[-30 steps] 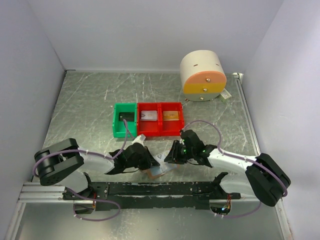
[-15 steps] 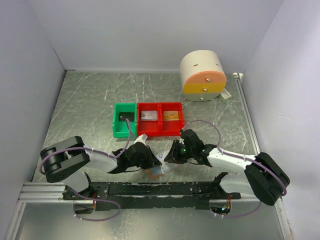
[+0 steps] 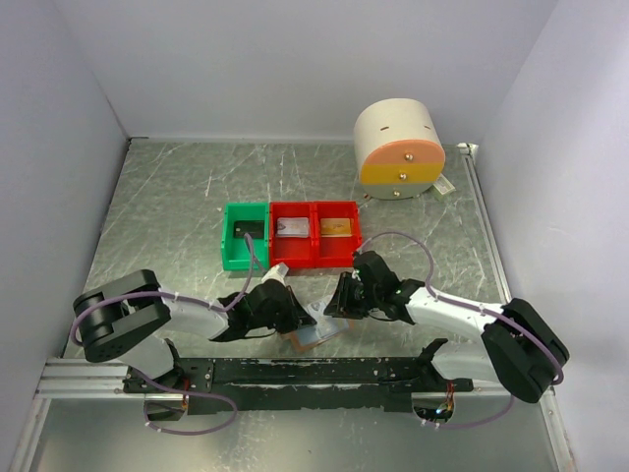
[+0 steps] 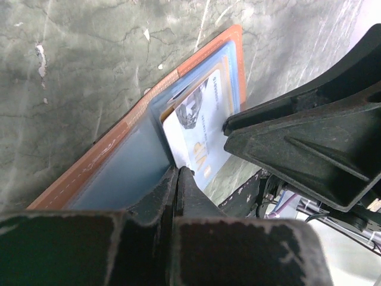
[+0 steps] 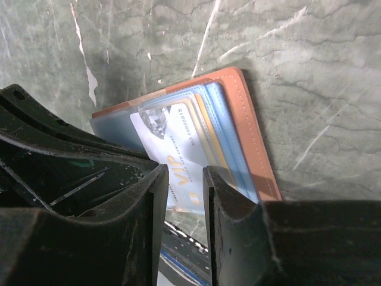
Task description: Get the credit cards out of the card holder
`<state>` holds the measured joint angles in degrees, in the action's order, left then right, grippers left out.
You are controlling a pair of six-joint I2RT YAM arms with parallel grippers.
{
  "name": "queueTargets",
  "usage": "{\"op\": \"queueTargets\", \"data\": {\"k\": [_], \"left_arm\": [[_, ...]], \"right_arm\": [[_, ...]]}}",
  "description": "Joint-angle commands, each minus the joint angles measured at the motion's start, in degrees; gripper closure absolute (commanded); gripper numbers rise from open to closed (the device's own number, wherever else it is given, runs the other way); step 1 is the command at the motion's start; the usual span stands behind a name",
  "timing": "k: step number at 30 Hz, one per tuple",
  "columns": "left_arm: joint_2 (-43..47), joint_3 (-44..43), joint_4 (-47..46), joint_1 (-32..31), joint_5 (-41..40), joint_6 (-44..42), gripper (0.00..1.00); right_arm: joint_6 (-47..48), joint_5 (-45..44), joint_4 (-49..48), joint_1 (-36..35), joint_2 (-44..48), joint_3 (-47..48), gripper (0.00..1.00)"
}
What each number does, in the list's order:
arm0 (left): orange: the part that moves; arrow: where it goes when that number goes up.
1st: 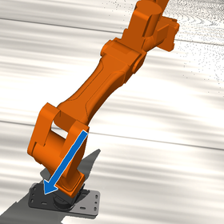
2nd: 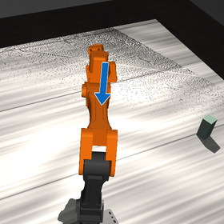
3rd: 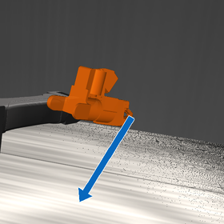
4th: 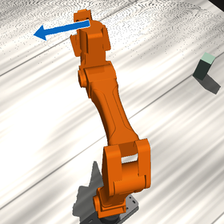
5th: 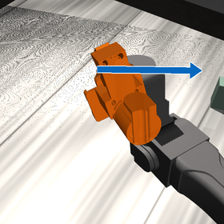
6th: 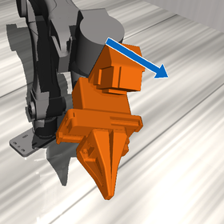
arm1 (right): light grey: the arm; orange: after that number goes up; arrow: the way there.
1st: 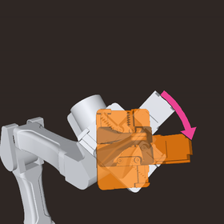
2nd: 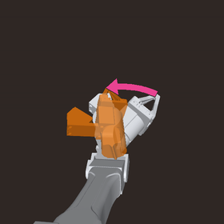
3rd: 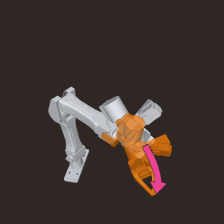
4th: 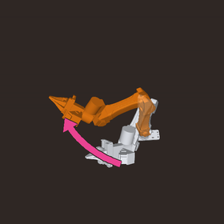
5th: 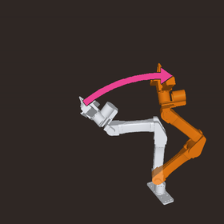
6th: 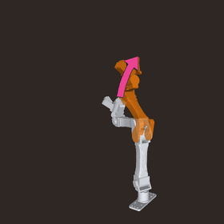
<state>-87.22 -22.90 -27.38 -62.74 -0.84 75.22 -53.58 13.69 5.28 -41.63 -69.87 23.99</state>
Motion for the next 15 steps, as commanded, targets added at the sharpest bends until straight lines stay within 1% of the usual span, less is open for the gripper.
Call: {"op": "queueTargets", "data": {"k": [1, 5, 8, 15], "left_arm": [[0.51, -1.49, 4.35, -0.23, -0.96, -2.08, 0.93], [-0.51, -2.33, 4.67, -0.19, -0.48, -2.43, 0.93], [-0.98, -2.56, 5.08, -0.19, -0.29, -2.61, 0.93], [-1.18, -2.77, 5.16, -0.18, -0.23, -2.75, 0.93]], "right_arm": [[4.08, -6.02, 7.81, 0.22, 0.51, 0.86, 0.69], [5.02, -4.65, 7.82, 0.22, 2.40, 3.32, 0.68], [5.62, -4.65, 8.64, 0.17, 1.48, 4.65, 0.68], [4.64, -1.29, 3.90, 0.20, -2.76, 2.39, 0.68]]}}
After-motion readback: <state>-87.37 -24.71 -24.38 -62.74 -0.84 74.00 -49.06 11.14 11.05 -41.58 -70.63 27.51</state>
